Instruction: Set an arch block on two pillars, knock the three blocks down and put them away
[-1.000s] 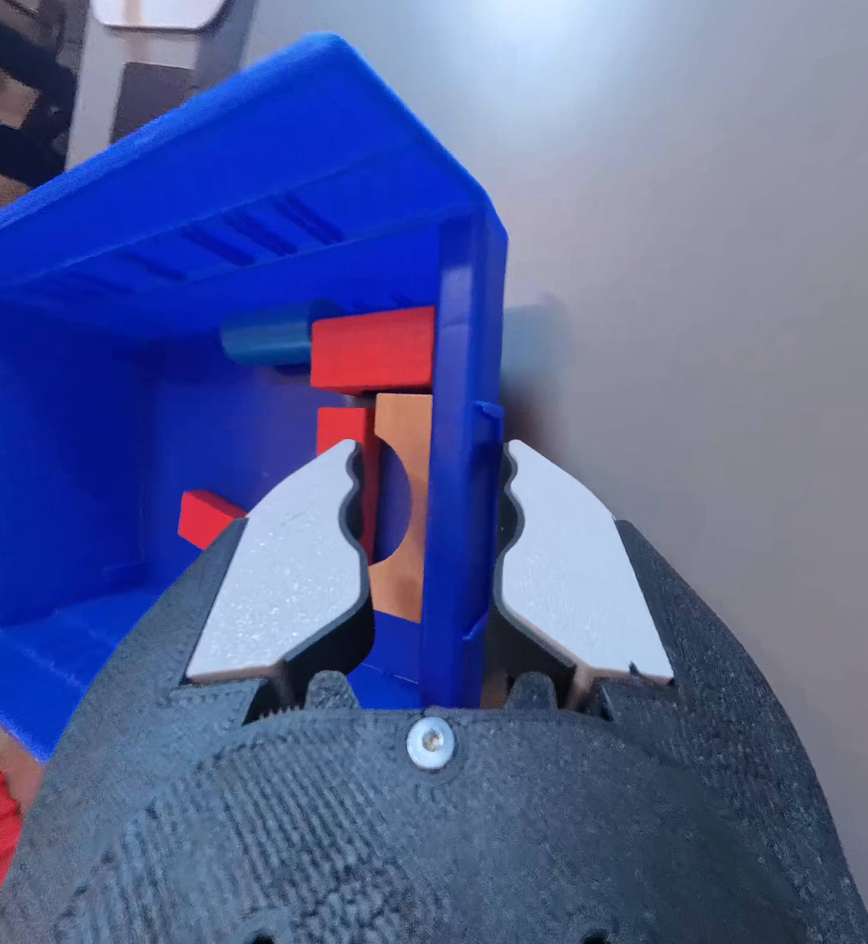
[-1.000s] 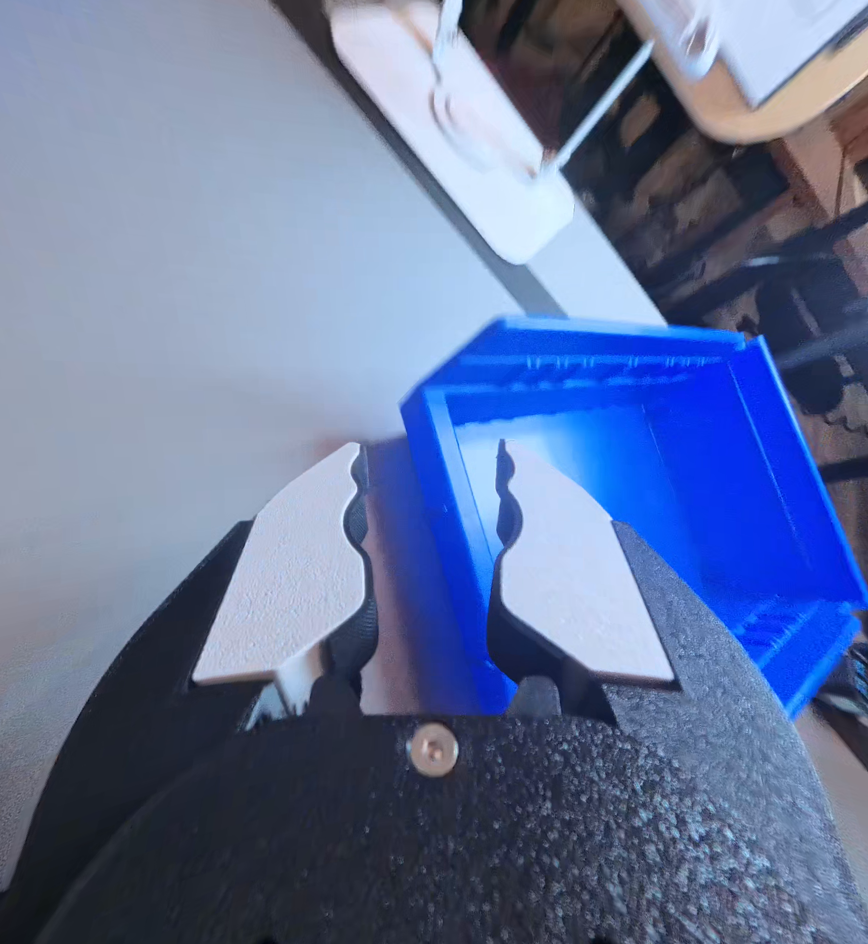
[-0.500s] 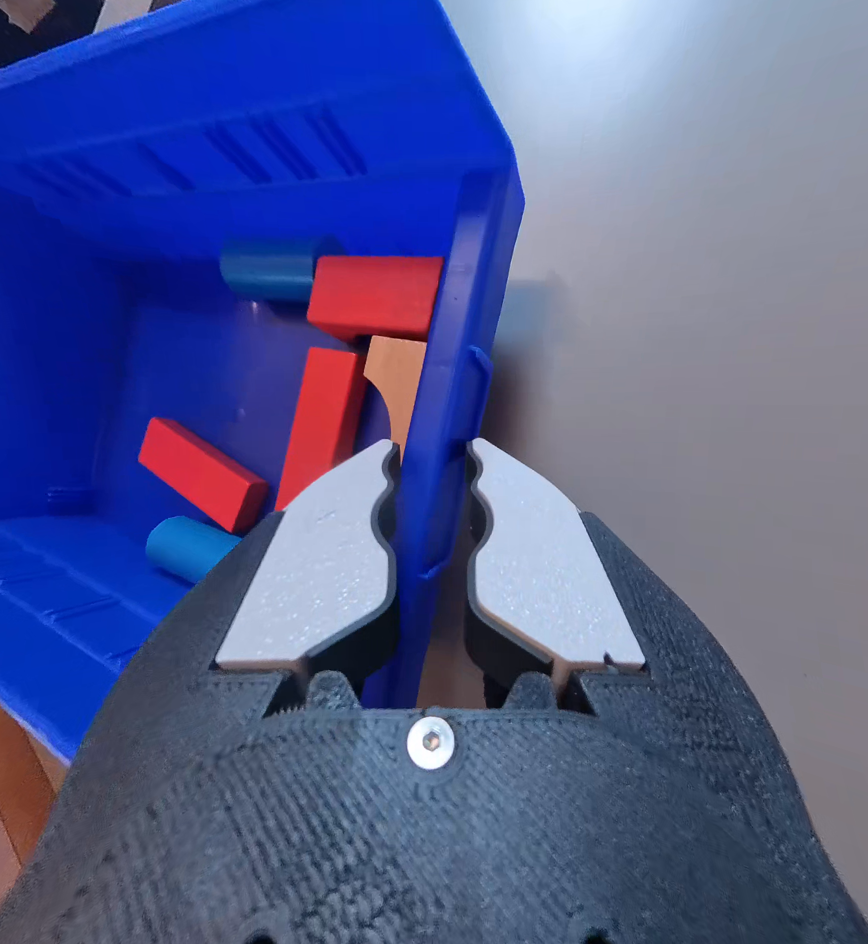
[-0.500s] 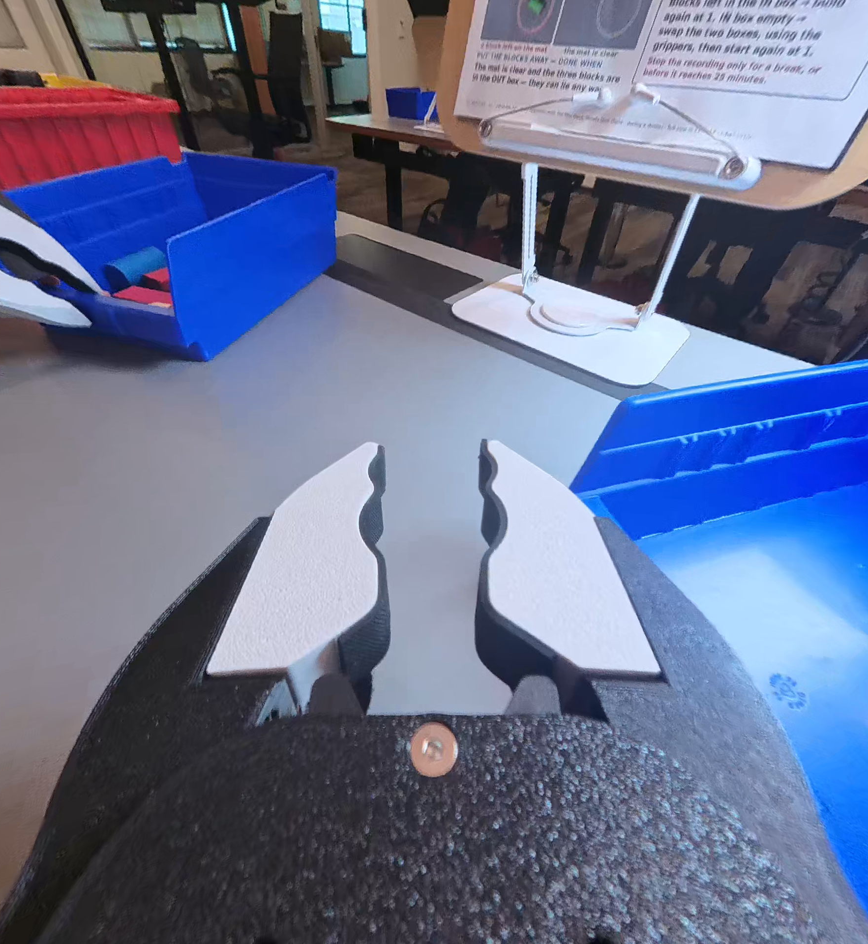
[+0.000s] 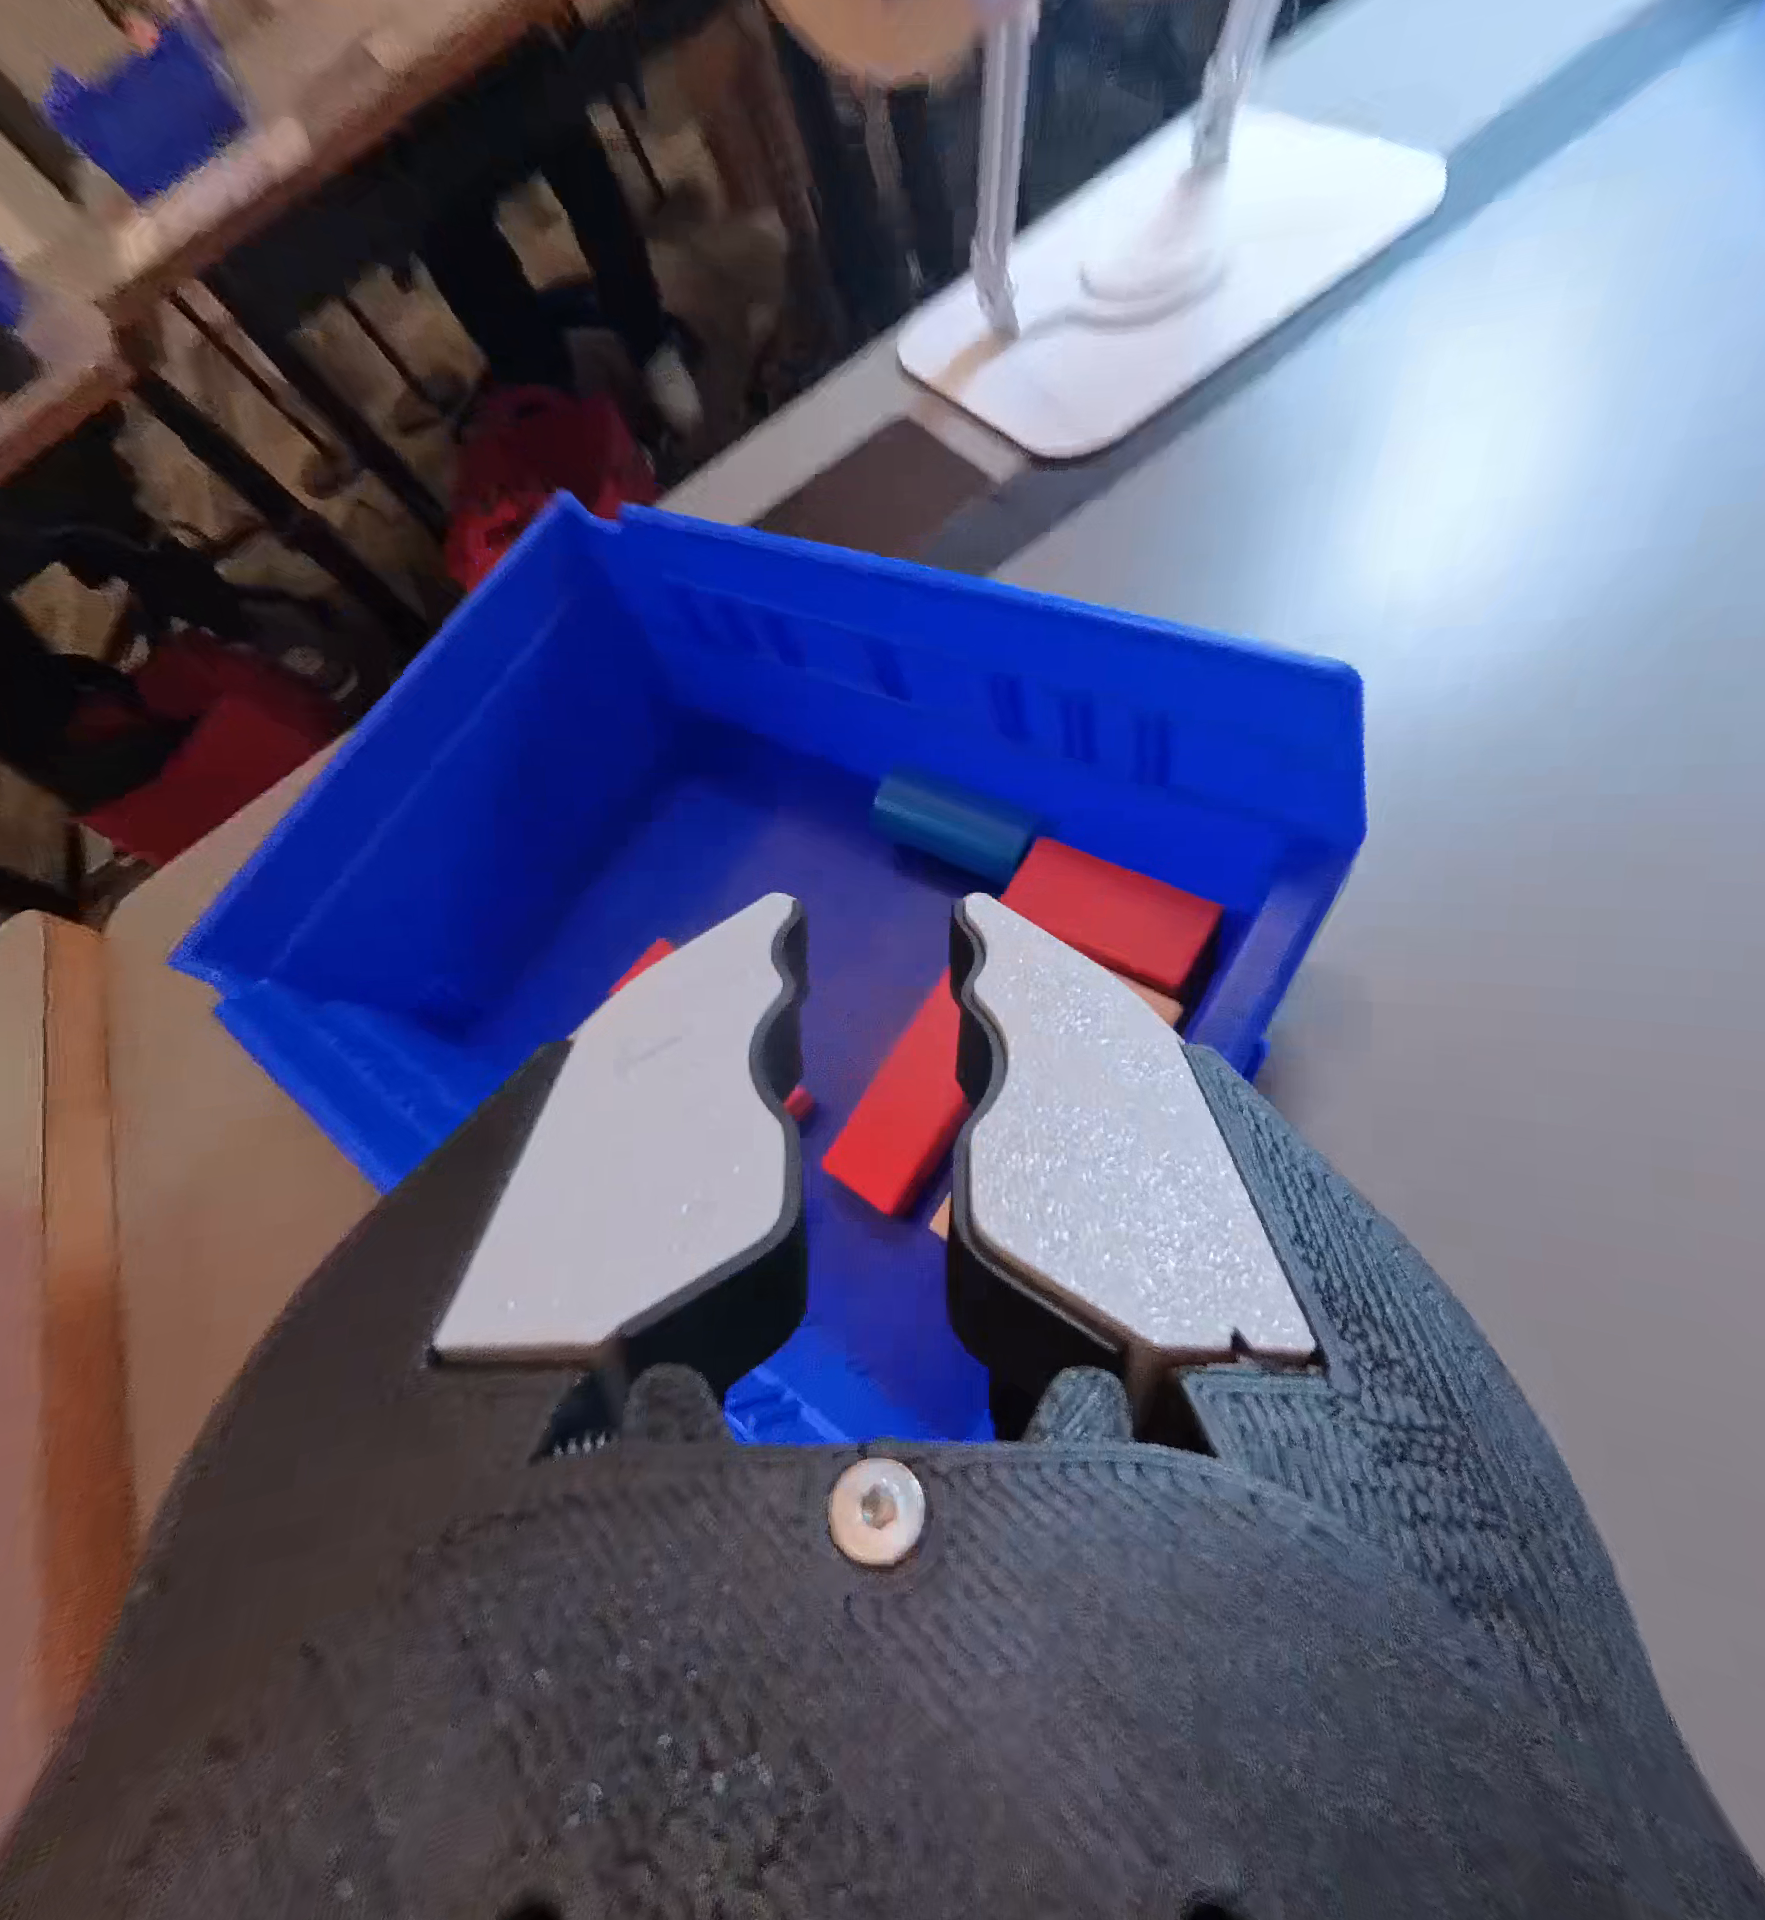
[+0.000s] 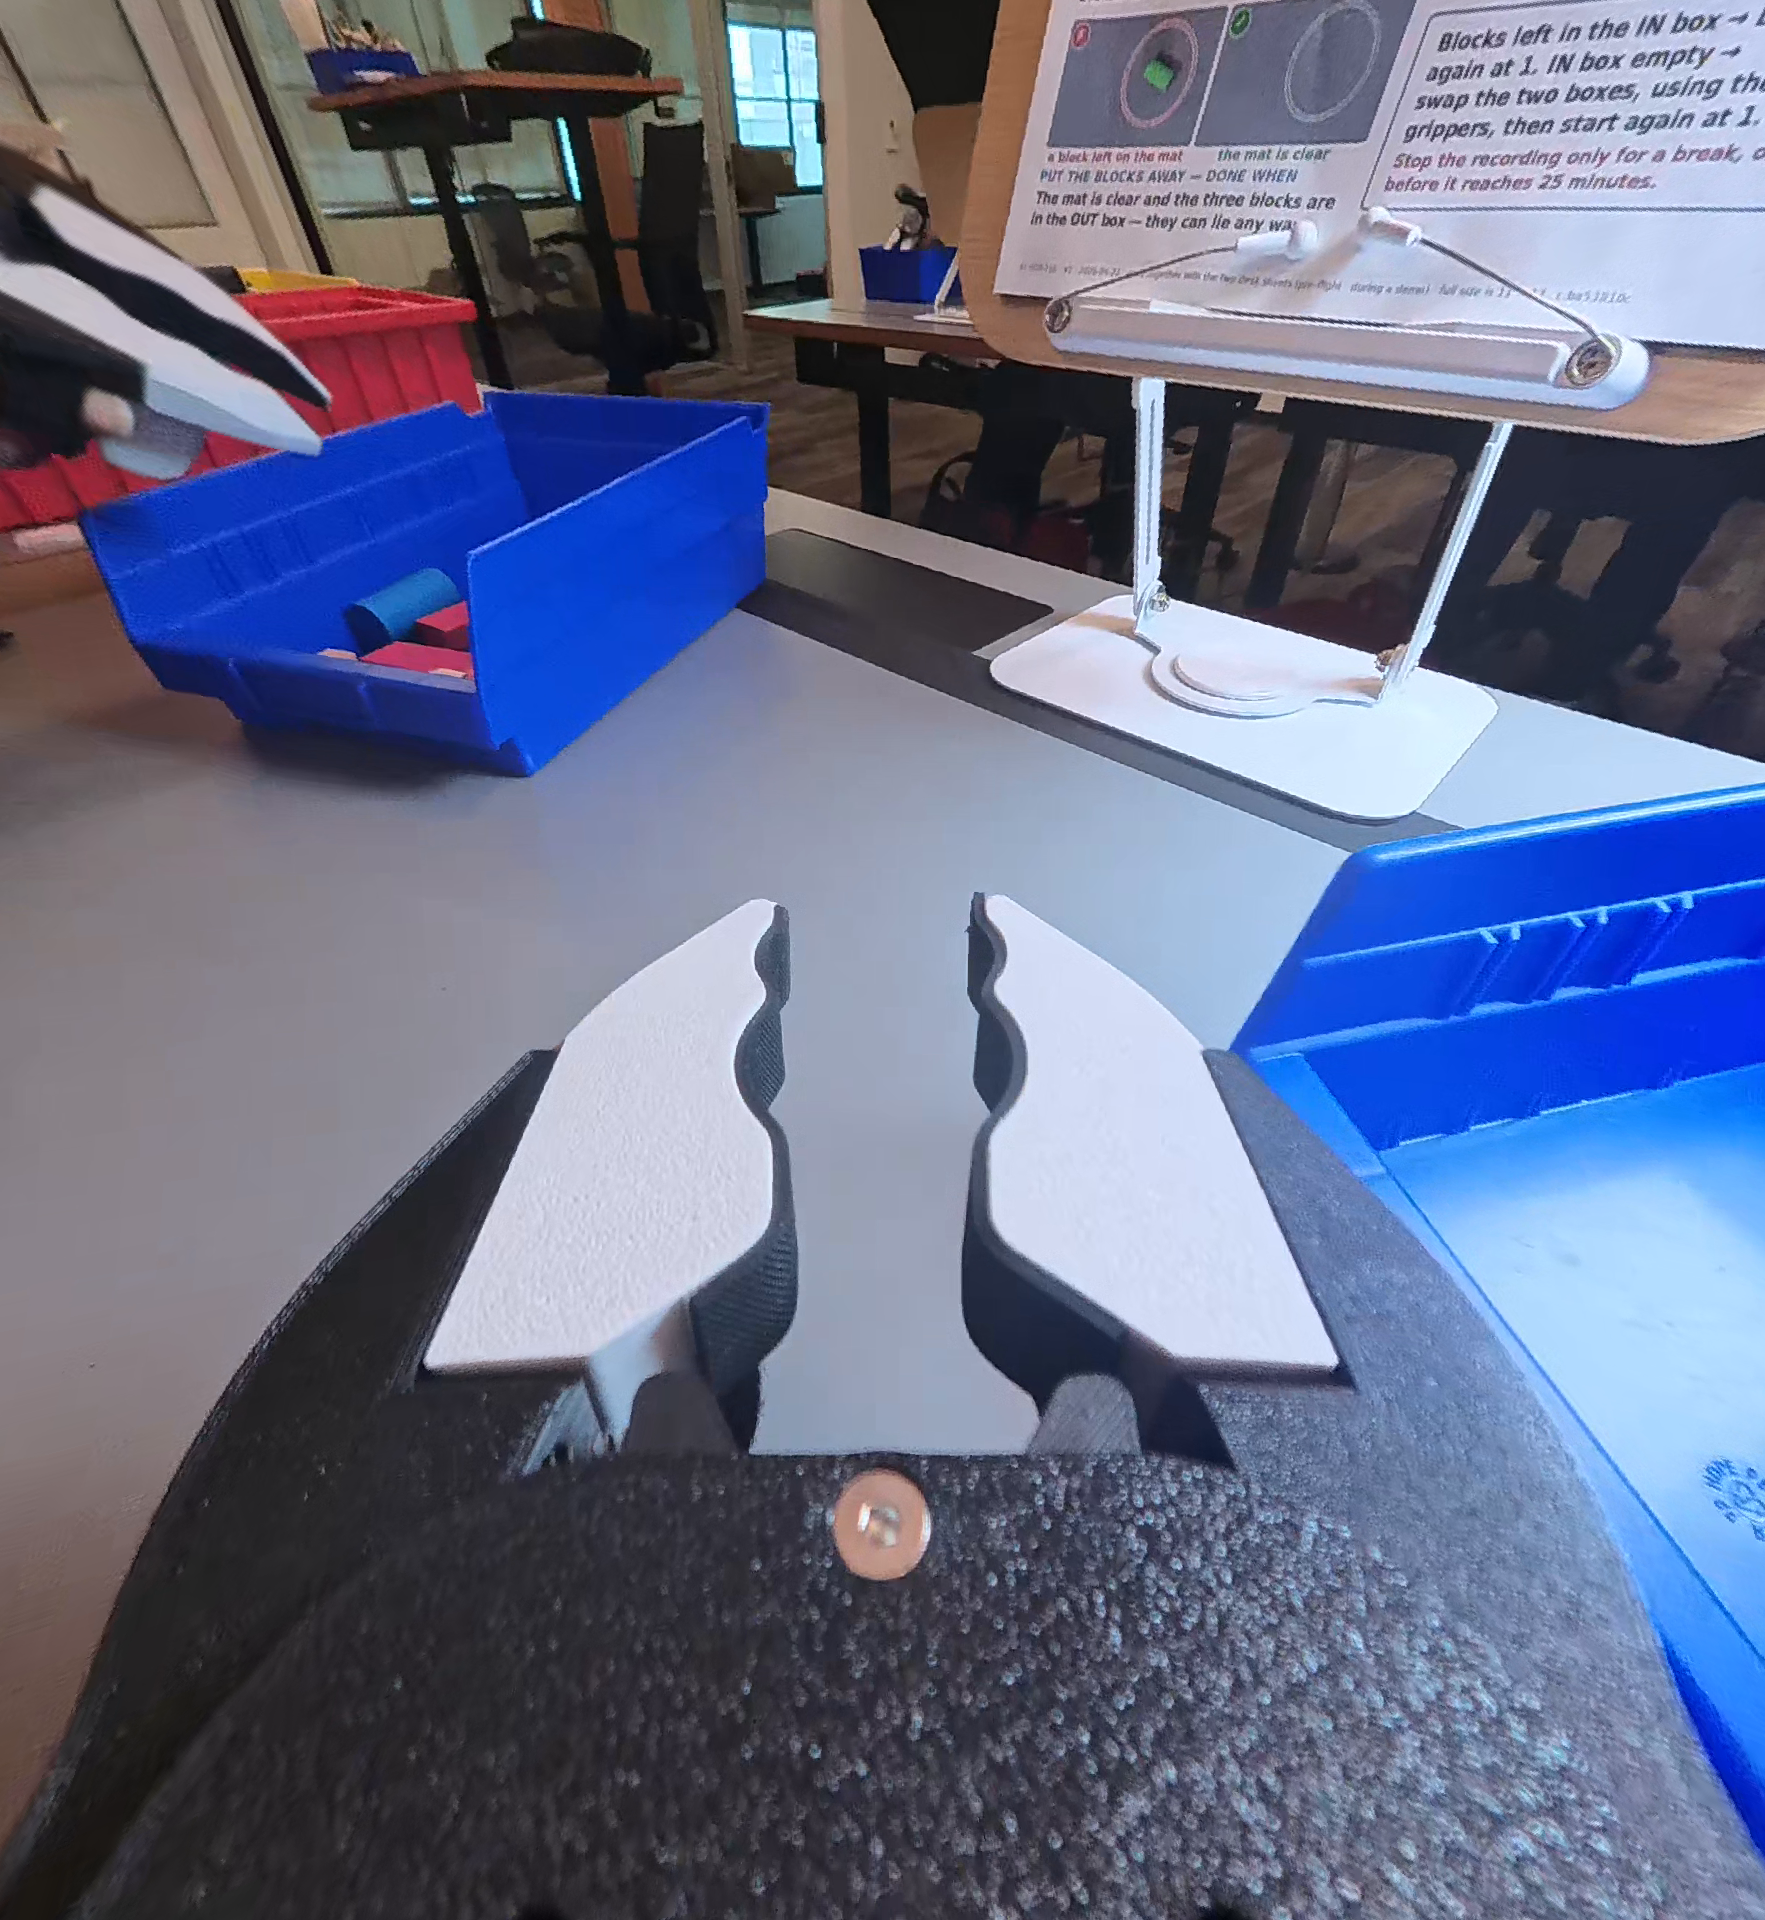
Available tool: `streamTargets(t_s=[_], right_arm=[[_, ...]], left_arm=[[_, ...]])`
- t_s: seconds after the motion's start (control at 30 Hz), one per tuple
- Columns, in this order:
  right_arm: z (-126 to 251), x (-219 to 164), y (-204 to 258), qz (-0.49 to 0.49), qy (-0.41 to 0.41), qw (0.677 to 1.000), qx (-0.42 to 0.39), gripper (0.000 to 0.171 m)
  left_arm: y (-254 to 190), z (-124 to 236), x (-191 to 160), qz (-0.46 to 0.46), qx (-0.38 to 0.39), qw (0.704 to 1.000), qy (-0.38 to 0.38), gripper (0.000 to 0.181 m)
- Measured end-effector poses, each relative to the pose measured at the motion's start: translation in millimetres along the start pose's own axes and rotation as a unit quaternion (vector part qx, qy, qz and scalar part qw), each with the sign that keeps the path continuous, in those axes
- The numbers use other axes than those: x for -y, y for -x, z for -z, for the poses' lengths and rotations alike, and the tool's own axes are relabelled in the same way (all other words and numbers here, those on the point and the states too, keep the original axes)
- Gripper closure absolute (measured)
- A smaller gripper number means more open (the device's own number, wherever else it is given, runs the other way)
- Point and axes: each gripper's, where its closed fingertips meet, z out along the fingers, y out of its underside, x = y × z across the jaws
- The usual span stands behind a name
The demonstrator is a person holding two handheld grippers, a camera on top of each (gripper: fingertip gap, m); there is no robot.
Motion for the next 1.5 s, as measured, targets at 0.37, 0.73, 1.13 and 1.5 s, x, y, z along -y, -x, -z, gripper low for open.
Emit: streamTargets(t_s=[0.37, 0.73, 1.13, 1.5], right_arm=[[8.1, 3.3, -4.7, -0.006, -0.022, 1.000, 0.001, 0.140], [0.6, 0.0, 25.5, 0.011, -0.002, 0.999, 0.053, 0.140], [-18.3, 68.1, 145.9, 0.229, 0.099, 0.921, 0.299, 0.120], [-27.6, 11.1, 133.8, 0.307, 0.288, 0.850, 0.316, 0.138]], left_arm=[[-20.3, -78.7, -102.2, -0.114, -0.138, 0.901, 0.395, 0.124], [-19.4, -65.1, -26.3, -0.114, -0.110, 0.969, 0.187, 0.149], [-247.6, 30.4, 99.8, -0.115, -0.405, 0.883, -0.208, 0.149], [-279.6, -1.8, 71.5, -0.110, -0.416, 0.890, -0.149, 0.149]])
